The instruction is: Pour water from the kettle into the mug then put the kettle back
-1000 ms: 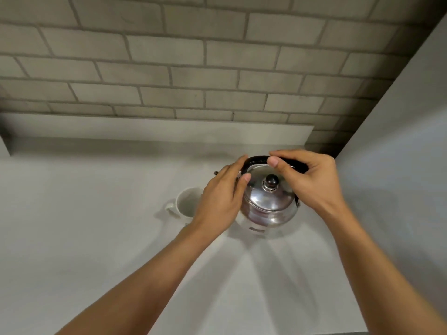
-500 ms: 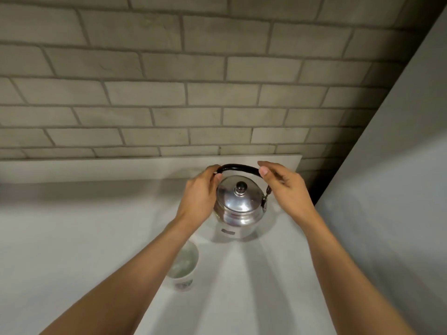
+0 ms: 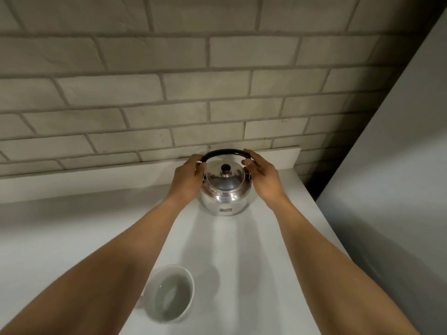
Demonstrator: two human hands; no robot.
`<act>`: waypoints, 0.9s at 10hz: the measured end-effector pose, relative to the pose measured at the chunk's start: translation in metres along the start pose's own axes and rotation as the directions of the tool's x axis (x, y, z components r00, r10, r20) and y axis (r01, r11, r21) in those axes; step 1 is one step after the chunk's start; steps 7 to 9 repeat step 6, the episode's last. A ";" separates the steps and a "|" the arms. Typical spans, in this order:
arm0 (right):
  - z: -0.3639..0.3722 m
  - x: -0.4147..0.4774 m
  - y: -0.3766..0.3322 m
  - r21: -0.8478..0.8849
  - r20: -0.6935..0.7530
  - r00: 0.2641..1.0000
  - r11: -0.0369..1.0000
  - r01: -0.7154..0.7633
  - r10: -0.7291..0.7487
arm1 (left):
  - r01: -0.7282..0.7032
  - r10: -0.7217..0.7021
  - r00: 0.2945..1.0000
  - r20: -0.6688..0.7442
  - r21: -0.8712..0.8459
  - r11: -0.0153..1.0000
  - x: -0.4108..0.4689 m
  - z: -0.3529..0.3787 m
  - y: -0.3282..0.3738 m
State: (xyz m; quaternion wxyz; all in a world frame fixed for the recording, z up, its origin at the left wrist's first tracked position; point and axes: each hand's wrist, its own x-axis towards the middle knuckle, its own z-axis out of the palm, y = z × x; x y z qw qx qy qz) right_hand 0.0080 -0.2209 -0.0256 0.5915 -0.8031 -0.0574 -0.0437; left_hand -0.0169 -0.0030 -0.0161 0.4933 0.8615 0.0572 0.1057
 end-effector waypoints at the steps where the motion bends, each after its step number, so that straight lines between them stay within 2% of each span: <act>1: 0.005 0.008 0.011 0.033 0.001 1.000 0.999 -0.026 0.026 | 0.010 -0.010 1.000 0.010 -0.022 1.000 0.007 0.007 -0.015; 3: 0.009 0.021 0.023 0.093 0.035 0.997 0.993 -0.067 0.064 | 0.025 -0.025 1.000 0.005 -0.065 0.998 0.017 0.016 -0.024; 5: 0.008 0.022 0.023 0.016 0.056 0.996 0.997 -0.073 0.072 | 0.060 -0.056 0.997 0.050 -0.083 0.995 0.016 0.013 -0.025; 6: 0.007 0.020 0.023 -0.128 0.088 0.994 0.990 -0.059 0.070 | 0.060 -0.062 0.996 0.068 0.022 0.998 0.015 0.009 -0.017; 9: 0.007 0.020 0.023 -0.128 0.088 0.994 0.990 -0.059 0.070 | 0.060 -0.062 0.996 0.068 0.022 0.998 0.015 0.009 -0.017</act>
